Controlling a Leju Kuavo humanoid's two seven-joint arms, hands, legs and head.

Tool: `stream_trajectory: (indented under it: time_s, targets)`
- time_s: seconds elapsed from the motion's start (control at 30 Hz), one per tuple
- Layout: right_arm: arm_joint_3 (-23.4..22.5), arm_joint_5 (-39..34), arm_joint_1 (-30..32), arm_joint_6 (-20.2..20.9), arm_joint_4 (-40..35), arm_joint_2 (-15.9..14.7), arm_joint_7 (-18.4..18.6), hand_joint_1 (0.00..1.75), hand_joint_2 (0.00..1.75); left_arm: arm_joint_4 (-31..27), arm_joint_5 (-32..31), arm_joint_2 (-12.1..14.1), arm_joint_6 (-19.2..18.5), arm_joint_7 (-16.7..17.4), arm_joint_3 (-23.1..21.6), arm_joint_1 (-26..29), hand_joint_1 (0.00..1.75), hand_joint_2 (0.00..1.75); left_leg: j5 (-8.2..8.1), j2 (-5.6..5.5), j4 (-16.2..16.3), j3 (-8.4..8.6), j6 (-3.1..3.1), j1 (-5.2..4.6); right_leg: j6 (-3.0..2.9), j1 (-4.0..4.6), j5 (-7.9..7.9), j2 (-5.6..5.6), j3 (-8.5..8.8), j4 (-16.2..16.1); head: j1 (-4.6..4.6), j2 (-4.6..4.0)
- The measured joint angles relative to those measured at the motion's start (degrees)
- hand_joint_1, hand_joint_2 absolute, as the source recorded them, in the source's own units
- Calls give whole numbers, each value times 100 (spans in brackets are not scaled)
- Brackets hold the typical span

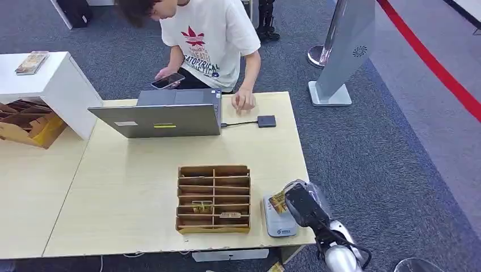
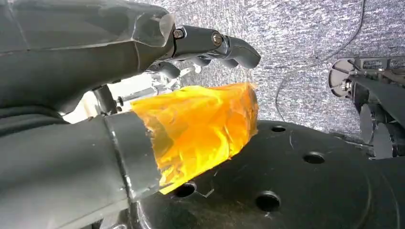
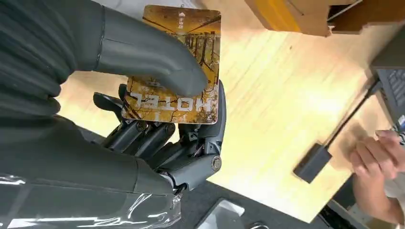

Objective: Pass the card to the sensor for recognition and then transmit it.

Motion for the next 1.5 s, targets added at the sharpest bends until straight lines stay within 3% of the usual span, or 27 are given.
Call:
stream_trajectory:
  time_s: [0.63, 1.5]
  targets:
    - [13, 258, -144, -63, 612, 111, 157, 175, 175, 0, 92, -4, 11, 2, 0, 0, 0, 0, 0, 0, 0, 1, 0, 0, 0, 0, 0, 0, 0, 0, 0, 0]
    - [13, 428, -304, 15, 885, 116, 221, 175, 175, 0, 127, -7, 13, 2, 0, -1, 0, 0, 0, 0, 1, 2, 0, 0, 0, -1, 0, 0, 1, 0, 0, 0]
